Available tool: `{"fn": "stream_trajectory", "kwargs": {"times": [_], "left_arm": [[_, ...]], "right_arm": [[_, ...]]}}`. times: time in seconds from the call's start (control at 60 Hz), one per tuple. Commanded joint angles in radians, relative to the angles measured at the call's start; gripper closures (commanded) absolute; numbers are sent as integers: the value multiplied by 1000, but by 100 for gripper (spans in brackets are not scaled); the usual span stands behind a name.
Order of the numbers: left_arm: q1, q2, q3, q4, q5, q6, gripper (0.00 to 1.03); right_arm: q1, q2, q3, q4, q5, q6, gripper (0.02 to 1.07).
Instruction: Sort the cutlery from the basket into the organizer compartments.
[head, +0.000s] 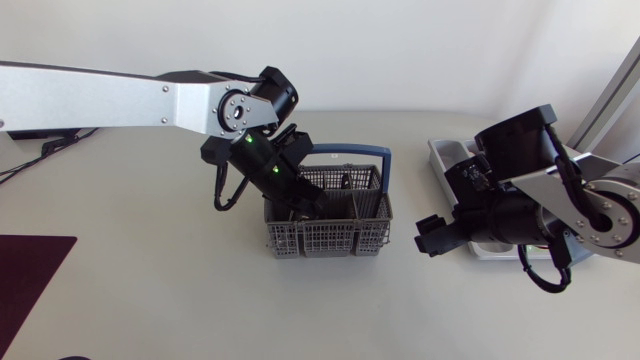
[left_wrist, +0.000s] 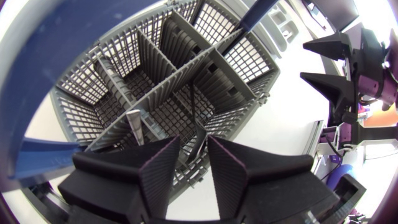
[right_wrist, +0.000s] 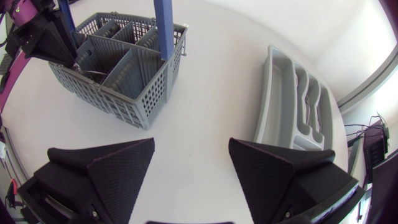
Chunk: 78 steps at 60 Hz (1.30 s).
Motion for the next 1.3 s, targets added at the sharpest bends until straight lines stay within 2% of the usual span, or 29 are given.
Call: {"fn": "stream_trajectory", "kwargs": {"times": [0.0,0.183,0.4,0.467,0.667,0.767,0.833,0.967,1.283], "left_arm": [[-2,31,33,-16,-9,19,73],[-18,55,84,-85,-30,59,77],[-36,103,174,-200,-71,122,77],[-47,109,174,-200,-94,128,78],[-67,115,159,-205,-96,139,84],[-70,110,144,-194,-94,145,96],[-70,103,131,-185,-94,149,100],[-70,67,101,-156,-93,149,100],[-65,23,101,-159,-84,146,100]], "right_arm": [[0,-10,-27,3,2,-18,21],[-1,-9,-30,10,2,-20,21],[-4,-7,-41,17,0,-25,21],[-6,-7,-44,17,0,-25,21],[-13,-10,-50,17,0,-32,21],[-13,-10,-55,17,0,-32,21],[-13,-12,-58,17,0,-32,21],[-13,-19,-64,17,0,-31,21],[-12,-38,-76,17,0,-29,21]]}}
